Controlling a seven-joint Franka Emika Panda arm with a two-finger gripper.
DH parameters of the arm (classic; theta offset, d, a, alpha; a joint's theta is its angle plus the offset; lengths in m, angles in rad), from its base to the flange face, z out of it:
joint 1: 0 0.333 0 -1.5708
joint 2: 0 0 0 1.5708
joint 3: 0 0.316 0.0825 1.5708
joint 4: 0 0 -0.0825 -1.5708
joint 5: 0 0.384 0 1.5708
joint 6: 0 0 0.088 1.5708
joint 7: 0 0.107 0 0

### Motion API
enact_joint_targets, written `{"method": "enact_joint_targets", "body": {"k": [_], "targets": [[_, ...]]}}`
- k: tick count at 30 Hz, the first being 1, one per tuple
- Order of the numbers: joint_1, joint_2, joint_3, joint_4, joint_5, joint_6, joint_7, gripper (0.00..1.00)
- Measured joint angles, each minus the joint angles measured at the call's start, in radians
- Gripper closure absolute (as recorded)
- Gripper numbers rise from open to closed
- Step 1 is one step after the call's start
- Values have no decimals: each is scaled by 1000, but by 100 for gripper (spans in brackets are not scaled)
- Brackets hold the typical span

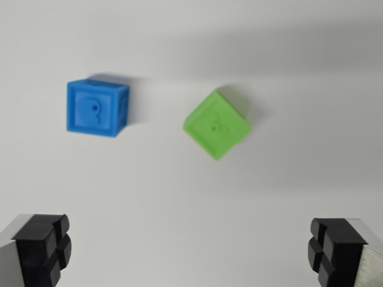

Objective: Stack cube

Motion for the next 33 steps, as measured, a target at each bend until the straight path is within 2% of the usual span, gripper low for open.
{"method": "enact_joint_targets", "body": {"k": [21, 33], "targets": [[76, 107, 4, -5, -18, 101, 115, 0], [126, 191, 4, 14, -28, 157, 191, 0]]}}
